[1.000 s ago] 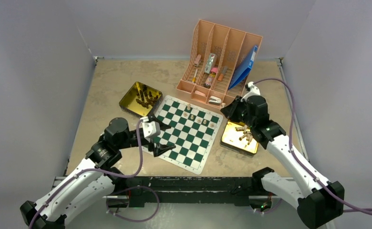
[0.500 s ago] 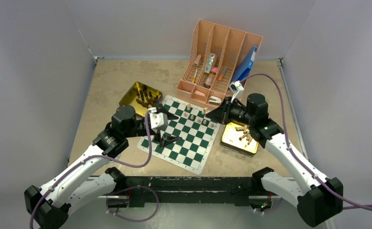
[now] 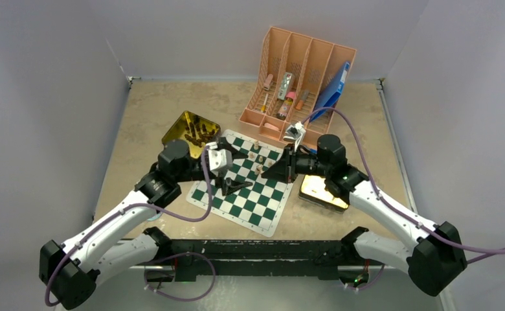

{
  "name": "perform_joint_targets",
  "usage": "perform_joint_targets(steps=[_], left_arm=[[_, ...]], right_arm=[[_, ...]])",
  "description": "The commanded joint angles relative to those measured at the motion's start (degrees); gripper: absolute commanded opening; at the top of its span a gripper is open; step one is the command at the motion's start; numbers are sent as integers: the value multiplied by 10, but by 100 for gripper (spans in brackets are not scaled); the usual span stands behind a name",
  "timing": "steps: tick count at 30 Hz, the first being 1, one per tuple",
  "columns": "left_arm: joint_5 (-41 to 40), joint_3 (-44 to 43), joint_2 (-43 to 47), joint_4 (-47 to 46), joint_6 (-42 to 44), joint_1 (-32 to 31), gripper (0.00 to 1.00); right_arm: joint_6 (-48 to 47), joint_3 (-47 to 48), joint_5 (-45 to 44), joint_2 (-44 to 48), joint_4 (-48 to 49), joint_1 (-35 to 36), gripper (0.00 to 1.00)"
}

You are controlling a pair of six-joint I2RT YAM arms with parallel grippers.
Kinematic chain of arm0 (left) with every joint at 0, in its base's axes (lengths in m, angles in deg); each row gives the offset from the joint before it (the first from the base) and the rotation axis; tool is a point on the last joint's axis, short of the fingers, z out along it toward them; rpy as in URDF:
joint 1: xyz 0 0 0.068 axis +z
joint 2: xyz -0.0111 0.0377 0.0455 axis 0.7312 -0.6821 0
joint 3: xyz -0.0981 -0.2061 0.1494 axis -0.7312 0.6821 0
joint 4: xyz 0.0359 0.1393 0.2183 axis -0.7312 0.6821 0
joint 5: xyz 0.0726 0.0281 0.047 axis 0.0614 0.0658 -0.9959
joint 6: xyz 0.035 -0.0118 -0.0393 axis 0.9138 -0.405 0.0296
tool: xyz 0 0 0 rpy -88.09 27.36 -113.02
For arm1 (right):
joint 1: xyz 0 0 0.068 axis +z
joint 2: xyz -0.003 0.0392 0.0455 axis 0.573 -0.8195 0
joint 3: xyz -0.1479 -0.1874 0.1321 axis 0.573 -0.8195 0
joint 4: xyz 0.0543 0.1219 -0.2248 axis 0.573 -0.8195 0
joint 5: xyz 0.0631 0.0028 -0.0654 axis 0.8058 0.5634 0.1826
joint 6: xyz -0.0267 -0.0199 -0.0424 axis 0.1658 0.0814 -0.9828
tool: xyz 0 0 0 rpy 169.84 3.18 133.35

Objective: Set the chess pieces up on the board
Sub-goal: Pick up the chess piece from the storage box.

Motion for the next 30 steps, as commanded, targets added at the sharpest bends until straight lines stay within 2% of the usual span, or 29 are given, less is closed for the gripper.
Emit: perform_joint_targets(steps=[1,3,5,7,9,13,17,20,25,30], left_arm=[[-26,104,87,-249,-256,-2,77],[-77,143,115,-331,-348,-2,77],[-141,160,132,-343,-454,-2,77],[-215,148,137,-292,-565,-2,77],[-246,117,129,-217,-644,-2,75],[-204,81,98,-195,-723,-2,76],[-181,114,88,-241,-875,-2,70],[-161,162,77,-323,-970,-2,67],[-171,225,71,-375,-1058,-2,66],[-180,270,45,-483,-1124,-2,66]], right_arm=[[51,-3,-1,41,88,-2,0],[67,-5,-2,53,104,-1,0],[88,-6,0,62,122,-1,0],[110,-9,6,67,146,-1,0],[124,-7,22,66,163,-1,0],[136,9,41,63,168,-1,0],[155,8,54,75,179,-1,0],[173,-3,55,91,202,-1,0],[181,0,50,101,201,-1,0],[212,-4,59,99,239,0,0]])
